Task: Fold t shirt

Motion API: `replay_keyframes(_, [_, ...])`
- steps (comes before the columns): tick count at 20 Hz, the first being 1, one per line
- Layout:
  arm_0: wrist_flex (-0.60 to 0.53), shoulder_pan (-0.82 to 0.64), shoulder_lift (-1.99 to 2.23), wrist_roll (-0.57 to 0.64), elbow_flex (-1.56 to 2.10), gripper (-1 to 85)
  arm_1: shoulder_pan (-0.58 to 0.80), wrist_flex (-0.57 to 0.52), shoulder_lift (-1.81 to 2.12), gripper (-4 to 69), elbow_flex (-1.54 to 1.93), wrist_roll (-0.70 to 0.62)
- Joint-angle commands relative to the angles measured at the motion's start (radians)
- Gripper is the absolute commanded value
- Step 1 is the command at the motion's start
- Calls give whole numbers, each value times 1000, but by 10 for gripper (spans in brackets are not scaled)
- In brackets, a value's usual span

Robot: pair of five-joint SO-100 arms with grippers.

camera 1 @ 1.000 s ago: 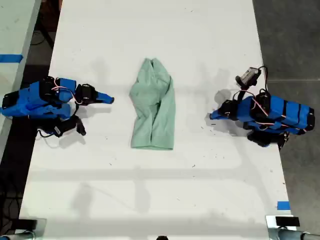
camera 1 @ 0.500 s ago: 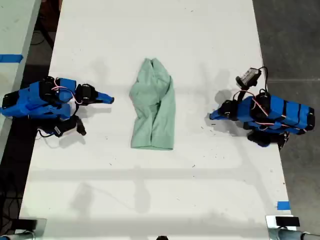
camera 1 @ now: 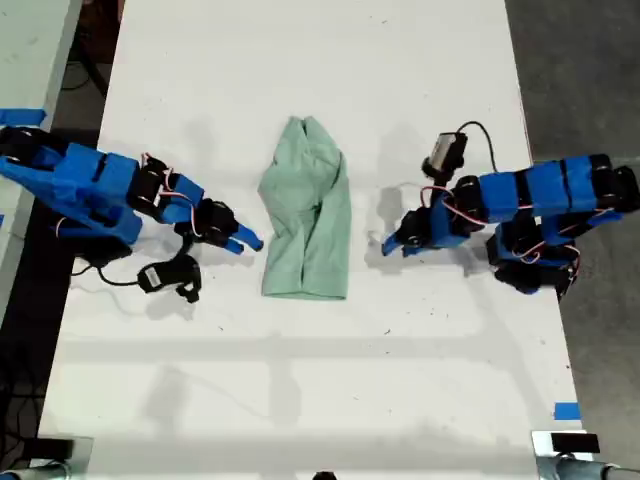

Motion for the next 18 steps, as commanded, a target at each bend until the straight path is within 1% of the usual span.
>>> replay_keyframes(1, [115,52,-341,-20,-371,233,-43,-86,-133,184,-170,-12])
replay_keyframes(2, [153,54,-423,-15,-462,239,-43,-92,-167,182,-207,-26])
replay_keyframes(3, [166,52,-483,-9,-515,241,-43,-95,-209,181,-245,-41])
replay_keyframes(4, [164,48,-528,-9,-541,242,-48,-103,-259,180,-285,-51])
replay_keyframes(7, [143,18,-676,-43,-554,238,-80,-183,-485,178,-411,-61])
replay_keyframes(8, [141,15,-742,-49,-583,227,-86,-179,-574,180,-482,-67])
replay_keyframes(9, [140,14,-801,-51,-617,189,-89,-167,-647,181,-551,-74])
replay_keyframes(11, [140,15,-818,-64,-627,21,-97,-115,-752,185,-680,-84])
replay_keyframes(12, [138,12,-813,-63,-627,-1,-98,-98,-782,187,-726,-89])
replay_keyframes(13, [137,12,-811,-57,-629,-1,-100,-97,-804,187,-753,-95])
replay_keyframes(14, [137,14,-811,-57,-629,-1,-103,-95,-825,161,-773,-103])
replay_keyframes(15, [133,18,-813,-57,-629,-1,-103,-92,-848,39,-785,-101])
replay_keyframes(16, [129,26,-813,-57,-629,-1,-107,-89,-865,15,-782,-75])
replay_keyframes(18, [127,41,-813,-60,-637,-1,-129,-67,-879,15,-782,-23])
